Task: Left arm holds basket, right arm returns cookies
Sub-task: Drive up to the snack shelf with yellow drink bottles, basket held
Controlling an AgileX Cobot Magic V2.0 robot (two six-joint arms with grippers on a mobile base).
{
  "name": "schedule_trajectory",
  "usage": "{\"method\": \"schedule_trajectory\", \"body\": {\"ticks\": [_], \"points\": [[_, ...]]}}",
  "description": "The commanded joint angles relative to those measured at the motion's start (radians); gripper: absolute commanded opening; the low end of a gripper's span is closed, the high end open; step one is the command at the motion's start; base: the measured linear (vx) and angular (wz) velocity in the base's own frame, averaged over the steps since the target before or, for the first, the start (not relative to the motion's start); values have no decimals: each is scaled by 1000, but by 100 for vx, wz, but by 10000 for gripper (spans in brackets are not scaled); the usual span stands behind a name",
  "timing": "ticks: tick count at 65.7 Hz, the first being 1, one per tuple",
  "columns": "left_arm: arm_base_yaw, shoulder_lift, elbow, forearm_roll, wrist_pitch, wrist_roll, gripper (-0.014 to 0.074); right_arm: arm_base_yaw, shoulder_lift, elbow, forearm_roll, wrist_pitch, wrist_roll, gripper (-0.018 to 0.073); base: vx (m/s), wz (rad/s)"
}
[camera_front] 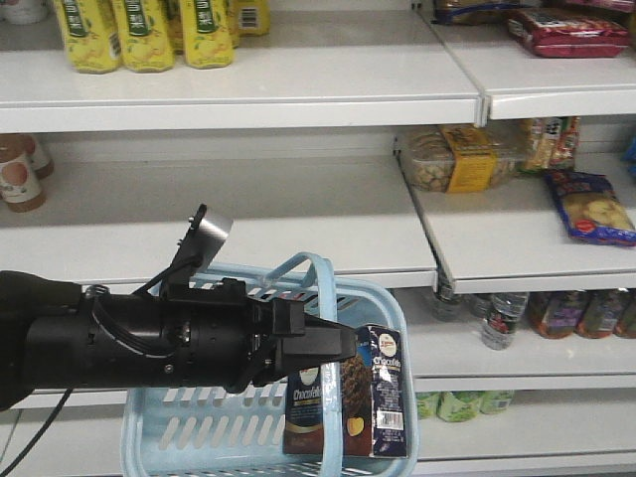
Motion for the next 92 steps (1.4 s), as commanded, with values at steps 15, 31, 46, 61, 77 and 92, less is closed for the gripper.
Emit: {"method": "schedule_trajectory", "body": {"ticks": [15, 31, 46, 61, 77, 92], "points": [[-6, -41, -38, -102, 50, 9, -3, -2, -12, 17, -9, -71, -7, -10, 10, 35], [-6, -41, -38, -102, 50, 9, -3, -2, -12, 17, -9, -71, -7, -10, 9, 9], [-6, -41, -38, -102, 50, 9, -3, -2, -12, 17, -9, -71, -7, -10, 10, -3], [-6, -41, -38, -102, 50, 9, -3, -2, -12, 17, -9, -71, -7, -10, 11, -7], [-6, -41, -38, -102, 50, 9, -3, -2, -12, 17, -9, -71, -7, -10, 11, -6], [-6, -41, -38, -102, 50, 9, -3, -2, -12, 17, -9, -71, -7, -10, 9, -3]]}}
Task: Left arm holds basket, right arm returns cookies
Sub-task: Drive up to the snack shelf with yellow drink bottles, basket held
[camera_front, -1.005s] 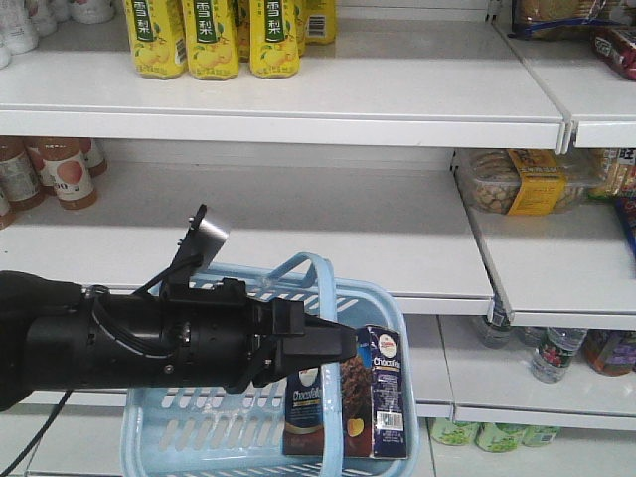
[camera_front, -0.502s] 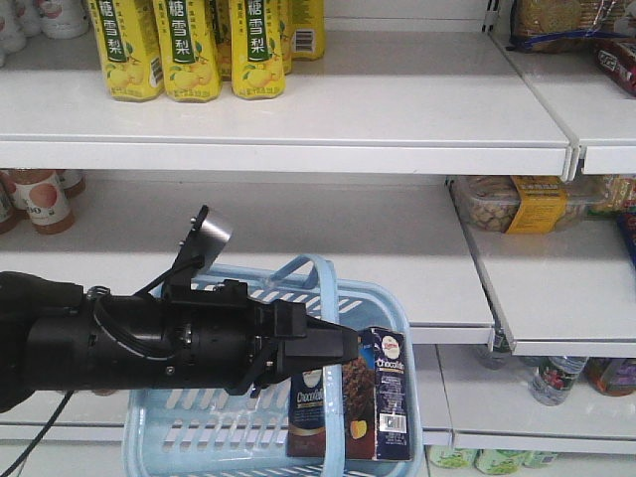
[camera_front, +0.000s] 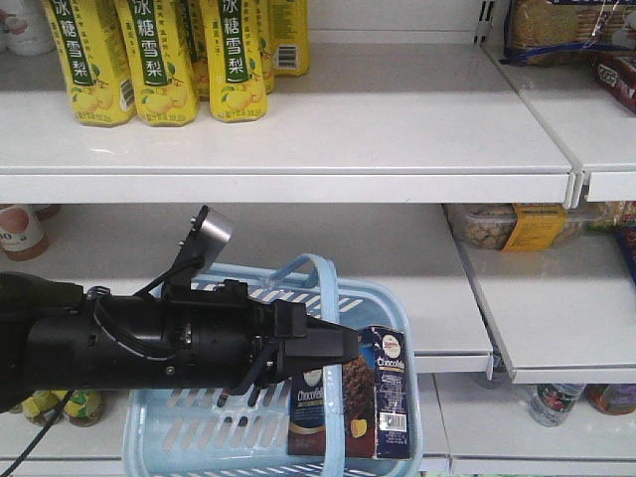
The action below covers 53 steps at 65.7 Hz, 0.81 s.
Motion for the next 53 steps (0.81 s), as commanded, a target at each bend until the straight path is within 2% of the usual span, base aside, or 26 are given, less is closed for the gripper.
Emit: {"method": "schedule_trajectory", "body": {"ticks": [1, 53], "points": [[-6, -41, -38, -102, 50, 9, -3, -2, -12, 17, -9, -70, -7, -10, 8, -2], [-6, -41, -38, -102, 50, 9, -3, -2, -12, 17, -9, -70, -7, -10, 5, 2]]}}
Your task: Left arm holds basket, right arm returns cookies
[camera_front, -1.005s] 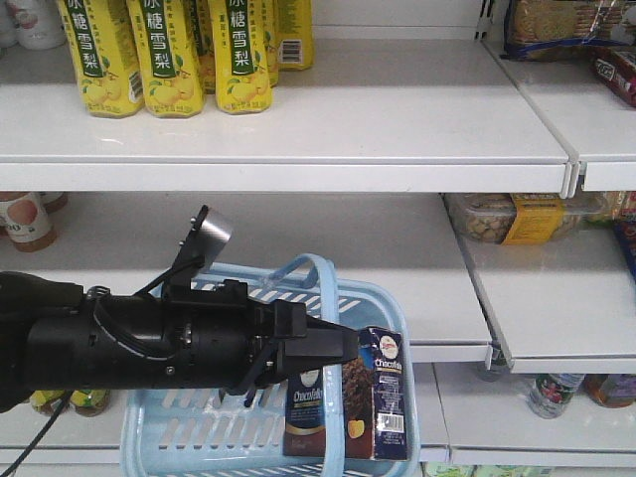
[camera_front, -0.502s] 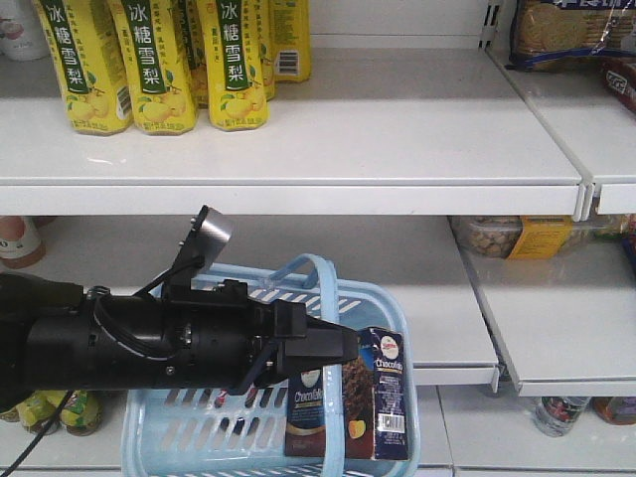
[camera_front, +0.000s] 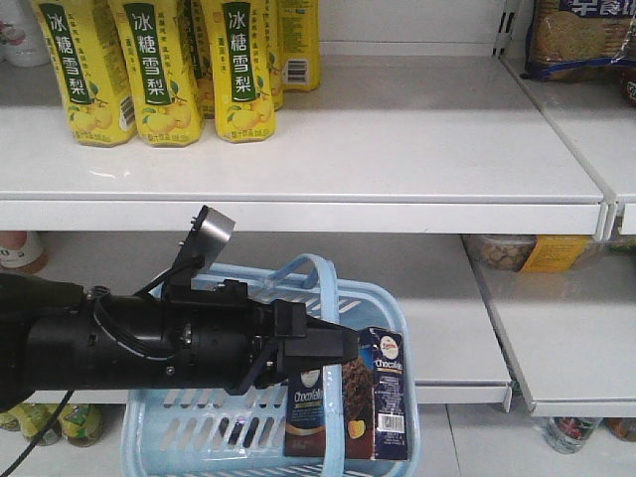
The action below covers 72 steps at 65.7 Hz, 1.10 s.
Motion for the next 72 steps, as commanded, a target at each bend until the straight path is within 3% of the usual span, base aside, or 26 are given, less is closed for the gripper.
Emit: {"method": "schedule_trajectory", "body": {"ticks": [1, 72], "points": [[-6, -41, -38, -102, 50, 9, -3, -2, -12, 17, -9, -70, -7, -10, 4, 3], [-6, -41, -38, -102, 50, 9, -3, -2, -12, 17, -9, -70, -7, -10, 1, 1]]}}
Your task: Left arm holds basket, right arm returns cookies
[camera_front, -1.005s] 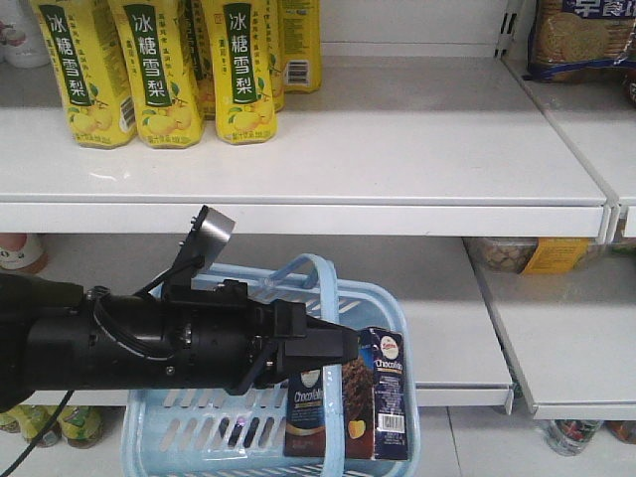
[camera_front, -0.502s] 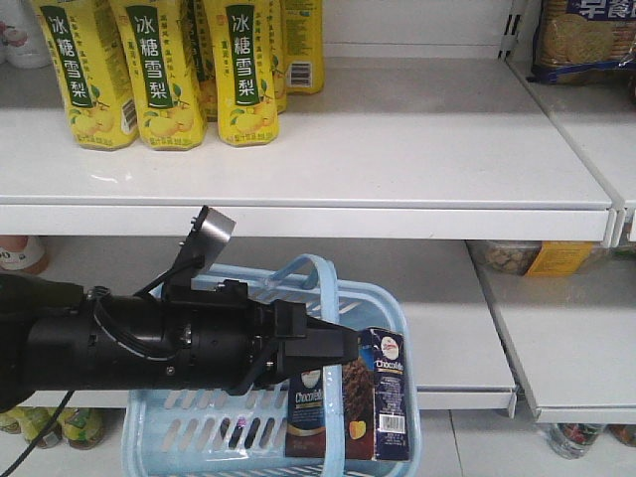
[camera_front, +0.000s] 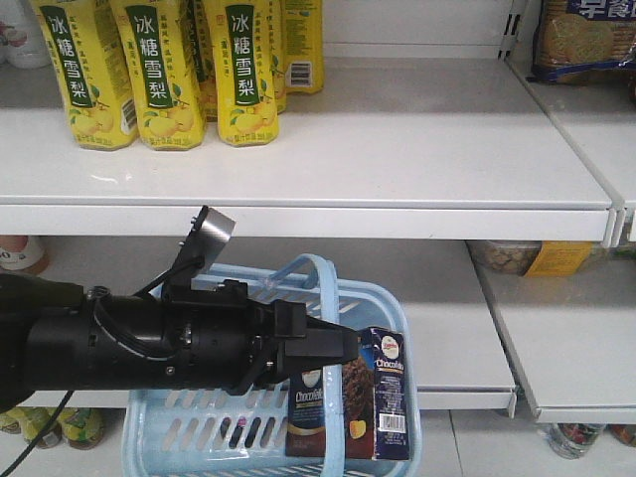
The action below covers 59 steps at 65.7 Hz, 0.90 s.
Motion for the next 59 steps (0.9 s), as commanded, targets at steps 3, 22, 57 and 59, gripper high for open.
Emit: {"method": "schedule_trajectory", "body": {"ticks": [3, 22, 57, 59], "points": [[-6, -41, -38, -102, 50, 9, -3, -2, -12, 17, -9, -70, -7, -10, 0, 0], [-6, -41, -38, -102, 50, 9, -3, -2, -12, 16, -9, -82, -7, -10, 0, 0], [-6, -41, -38, -102, 50, 9, -3, -2, 282, -232, 63, -16, -12, -10, 0, 0], [-6, -41, -38, -102, 50, 9, -3, -2, 323, -249, 63, -12, -12, -10, 0, 0]]}}
